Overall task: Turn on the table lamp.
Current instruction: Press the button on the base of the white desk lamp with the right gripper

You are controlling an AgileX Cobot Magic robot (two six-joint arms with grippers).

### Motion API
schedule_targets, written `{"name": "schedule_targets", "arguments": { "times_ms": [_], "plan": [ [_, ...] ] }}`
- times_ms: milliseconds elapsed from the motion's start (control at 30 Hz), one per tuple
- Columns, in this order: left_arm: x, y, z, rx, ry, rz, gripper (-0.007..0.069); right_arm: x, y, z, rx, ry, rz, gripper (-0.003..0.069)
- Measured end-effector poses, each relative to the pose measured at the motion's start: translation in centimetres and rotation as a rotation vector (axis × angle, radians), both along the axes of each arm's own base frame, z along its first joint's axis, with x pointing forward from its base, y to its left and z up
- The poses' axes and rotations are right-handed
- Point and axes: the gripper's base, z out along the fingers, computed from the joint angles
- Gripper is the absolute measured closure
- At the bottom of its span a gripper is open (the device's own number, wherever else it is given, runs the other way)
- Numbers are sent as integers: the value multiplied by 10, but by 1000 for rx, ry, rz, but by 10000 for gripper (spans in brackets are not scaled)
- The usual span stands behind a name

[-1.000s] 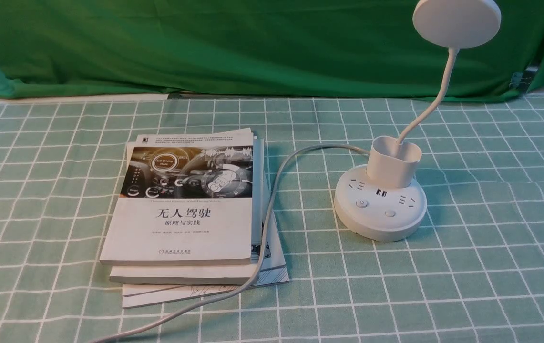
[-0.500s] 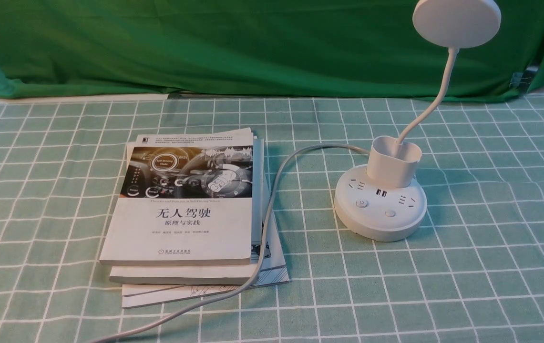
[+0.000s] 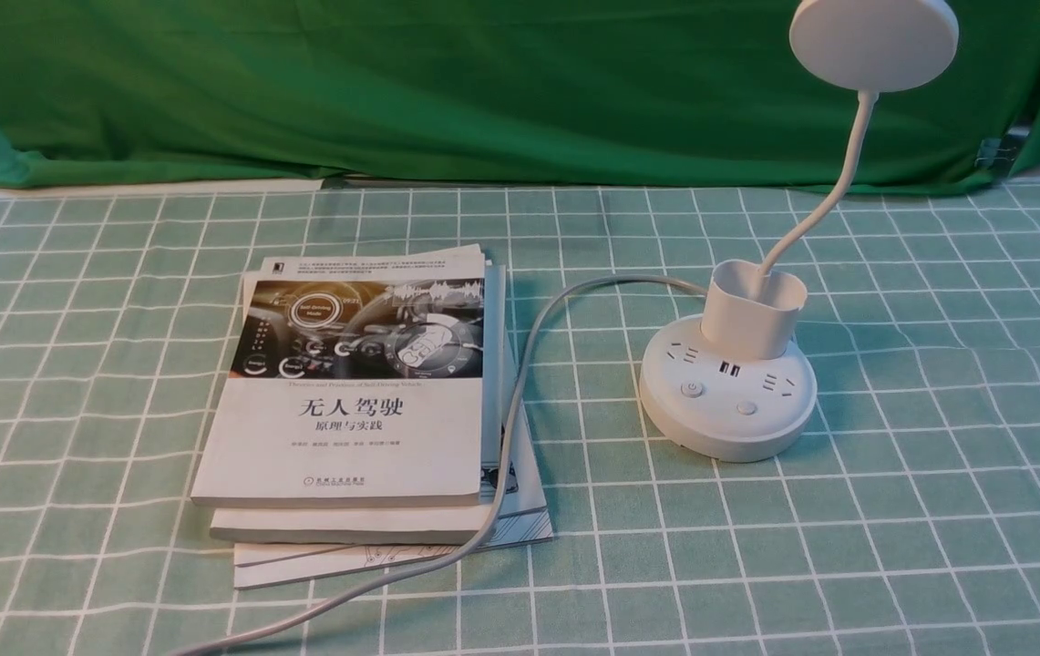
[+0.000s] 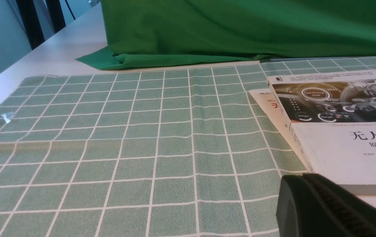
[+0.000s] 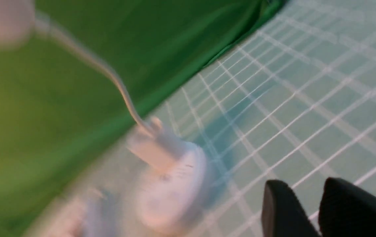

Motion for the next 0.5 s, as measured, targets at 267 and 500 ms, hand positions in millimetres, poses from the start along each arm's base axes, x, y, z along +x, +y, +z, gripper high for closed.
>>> {"name": "schedule_targets", "arguments": {
  "times_ms": [267,500],
  "plan": [
    [0,0,0,-6,0,0,603,0,0,0,357,18,-53,421],
    [0,0,0,-6,0,0,603,0,-1,2,74,-15,-17,421]
  ]
}}
